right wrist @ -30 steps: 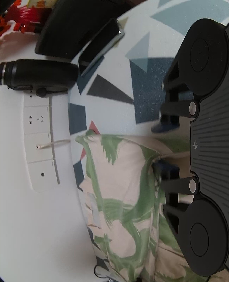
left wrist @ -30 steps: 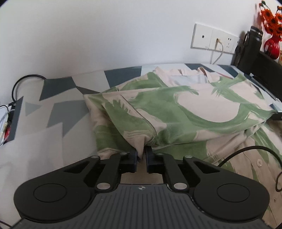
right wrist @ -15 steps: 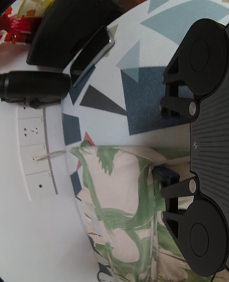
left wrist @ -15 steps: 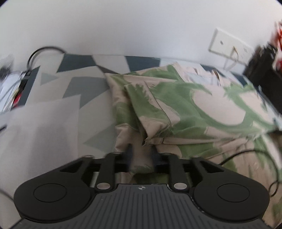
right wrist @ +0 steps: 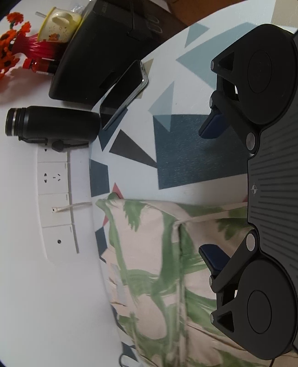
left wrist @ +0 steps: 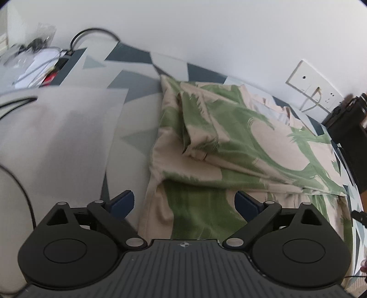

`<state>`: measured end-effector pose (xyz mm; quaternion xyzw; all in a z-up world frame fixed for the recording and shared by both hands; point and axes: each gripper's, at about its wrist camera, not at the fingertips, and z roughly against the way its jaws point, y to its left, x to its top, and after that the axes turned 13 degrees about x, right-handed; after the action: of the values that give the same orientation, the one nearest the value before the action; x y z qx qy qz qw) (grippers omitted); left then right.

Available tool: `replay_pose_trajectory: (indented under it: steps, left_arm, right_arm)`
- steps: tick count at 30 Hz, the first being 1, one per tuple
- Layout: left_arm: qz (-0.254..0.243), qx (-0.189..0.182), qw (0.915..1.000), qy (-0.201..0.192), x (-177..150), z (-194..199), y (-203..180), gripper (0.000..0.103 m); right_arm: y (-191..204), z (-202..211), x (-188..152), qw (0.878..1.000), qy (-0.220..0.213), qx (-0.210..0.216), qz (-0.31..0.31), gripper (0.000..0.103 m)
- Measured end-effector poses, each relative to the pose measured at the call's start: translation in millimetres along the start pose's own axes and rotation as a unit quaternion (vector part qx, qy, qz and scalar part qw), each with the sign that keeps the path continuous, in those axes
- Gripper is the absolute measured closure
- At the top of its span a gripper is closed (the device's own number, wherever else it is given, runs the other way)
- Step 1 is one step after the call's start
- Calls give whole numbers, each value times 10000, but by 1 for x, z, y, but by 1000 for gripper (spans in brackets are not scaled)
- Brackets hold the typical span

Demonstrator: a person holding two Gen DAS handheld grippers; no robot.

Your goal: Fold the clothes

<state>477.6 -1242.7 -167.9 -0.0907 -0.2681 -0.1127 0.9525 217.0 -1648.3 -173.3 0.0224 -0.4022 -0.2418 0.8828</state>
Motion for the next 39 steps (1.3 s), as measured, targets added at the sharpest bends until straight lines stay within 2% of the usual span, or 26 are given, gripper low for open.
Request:
replay_pose_trajectory:
  steps: [7, 14, 18, 24, 39]
  left_arm:
    - [-129, 130, 9995, 239, -29, 7, -1, 6]
    - [-721, 413, 9964, 134, -45, 8, -16, 1]
    - [-869, 612, 9943, 102, -48, 8, -24, 1]
    - [-1212, 905, 9884, 99, -53, 5, -37, 0]
    - [-1076, 1083, 9883, -29, -59, 5, -42, 0]
  right_arm:
    - [1, 6, -12, 9996, 205, 135, 105, 2]
    - [-4, -3, -21, 9989, 460, 77, 14, 1]
    - [-4, -8, -28, 9982, 598, -25, 28, 1]
    - [-2, -9, -37, 9987, 473, -167, 109, 1]
    - [-2, -8, -39, 9992, 339, -191, 87, 1]
